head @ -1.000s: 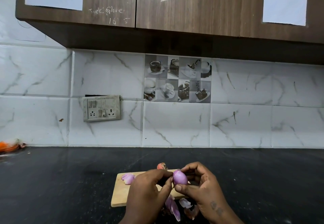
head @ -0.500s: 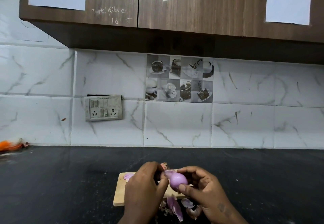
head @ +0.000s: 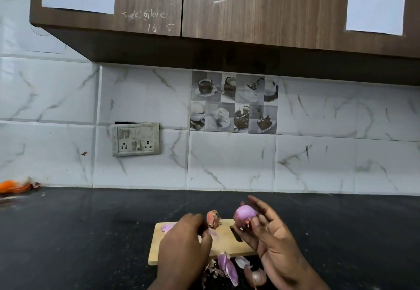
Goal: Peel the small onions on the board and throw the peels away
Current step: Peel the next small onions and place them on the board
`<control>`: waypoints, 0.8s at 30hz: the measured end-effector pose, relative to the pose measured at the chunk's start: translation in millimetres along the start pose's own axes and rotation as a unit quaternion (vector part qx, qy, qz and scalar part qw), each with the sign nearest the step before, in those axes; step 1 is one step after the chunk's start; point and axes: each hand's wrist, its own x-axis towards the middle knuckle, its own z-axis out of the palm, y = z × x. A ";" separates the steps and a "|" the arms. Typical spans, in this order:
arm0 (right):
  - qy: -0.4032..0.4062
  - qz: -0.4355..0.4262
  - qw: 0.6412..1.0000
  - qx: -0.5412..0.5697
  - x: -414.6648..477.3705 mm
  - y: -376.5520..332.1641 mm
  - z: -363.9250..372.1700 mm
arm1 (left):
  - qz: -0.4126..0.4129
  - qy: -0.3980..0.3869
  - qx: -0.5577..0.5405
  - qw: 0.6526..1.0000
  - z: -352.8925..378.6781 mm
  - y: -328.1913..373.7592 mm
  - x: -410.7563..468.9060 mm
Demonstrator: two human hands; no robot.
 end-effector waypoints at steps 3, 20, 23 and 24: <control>0.000 0.008 0.999 -0.034 -2.1 1.3 -0.8 | 0.061 -0.036 0.003 0.997 7.7 3.1 -2.0; -0.035 -0.032 0.973 -0.224 -4.2 6.2 -1.6 | 0.140 0.034 -0.121 0.982 9.9 3.1 -6.6; -0.039 -0.032 0.974 -0.220 -4.2 6.8 -2.6 | 0.133 0.047 -0.128 0.982 8.7 1.8 -4.5; -0.036 -0.035 0.974 -0.219 -4.2 7.0 -2.9 | 0.133 0.049 -0.138 0.980 8.2 2.4 -4.6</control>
